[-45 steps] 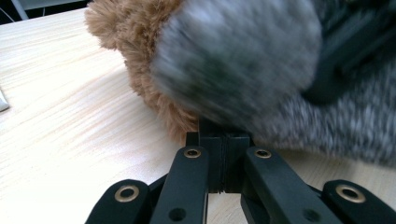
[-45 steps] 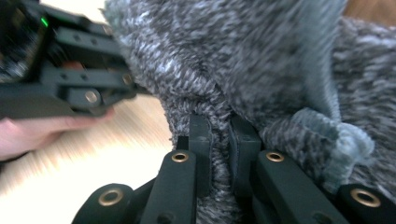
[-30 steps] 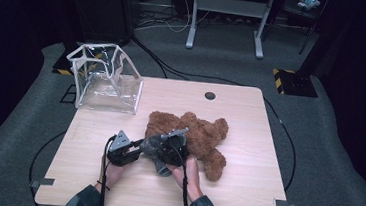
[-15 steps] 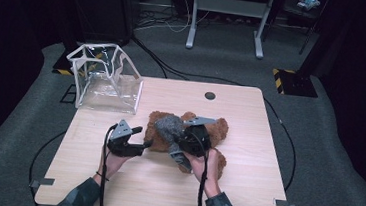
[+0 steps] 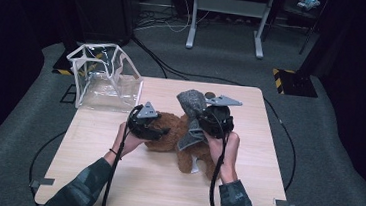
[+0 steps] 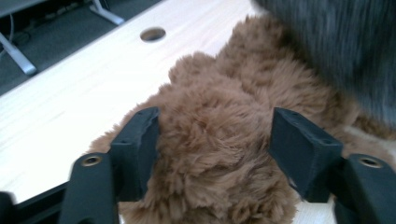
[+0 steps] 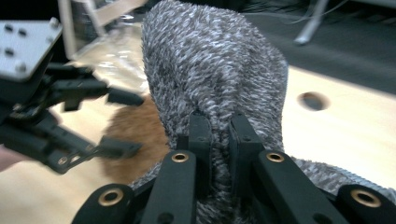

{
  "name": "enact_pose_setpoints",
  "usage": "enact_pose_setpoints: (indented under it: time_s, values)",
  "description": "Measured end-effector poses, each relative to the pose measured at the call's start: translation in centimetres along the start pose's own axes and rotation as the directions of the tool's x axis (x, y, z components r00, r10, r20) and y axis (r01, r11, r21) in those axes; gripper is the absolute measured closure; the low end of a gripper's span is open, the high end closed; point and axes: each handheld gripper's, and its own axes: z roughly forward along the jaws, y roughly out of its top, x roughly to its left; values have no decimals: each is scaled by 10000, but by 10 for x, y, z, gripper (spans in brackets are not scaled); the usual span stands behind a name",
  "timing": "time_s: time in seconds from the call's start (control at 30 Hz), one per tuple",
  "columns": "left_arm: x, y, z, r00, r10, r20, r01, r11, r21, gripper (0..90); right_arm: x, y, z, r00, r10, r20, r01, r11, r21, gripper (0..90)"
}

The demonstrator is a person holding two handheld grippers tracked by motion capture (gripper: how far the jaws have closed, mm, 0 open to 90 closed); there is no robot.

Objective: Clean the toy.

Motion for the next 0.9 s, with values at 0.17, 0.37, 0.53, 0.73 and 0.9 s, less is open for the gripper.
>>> enact_pose_setpoints:
  time_s: [0.17,0.37,0.53,0.73,0.9]
  values:
    - [1,-3,5,9998,-66,-165,72,9993,371,426,1,1,18,9983,-388,440,345,9949,943,821]
    - [-5,-12,13,9998,8,-196,9,9965,838,487,3,-16,63,9973,-570,459,444,9699,2395,809]
    - [-8,-17,14,9990,189,-411,-156,9969,775,500,3,-18,81,9980,-497,383,376,9621,2701,695]
    - [-11,-22,15,9989,233,-415,-200,9967,781,525,12,-7,101,9965,-833,97,749,9356,3451,664]
    - [-16,-27,15,9974,328,-638,-278,9965,786,544,22,-9,114,9846,-1749,-24,1624,9091,3835,807]
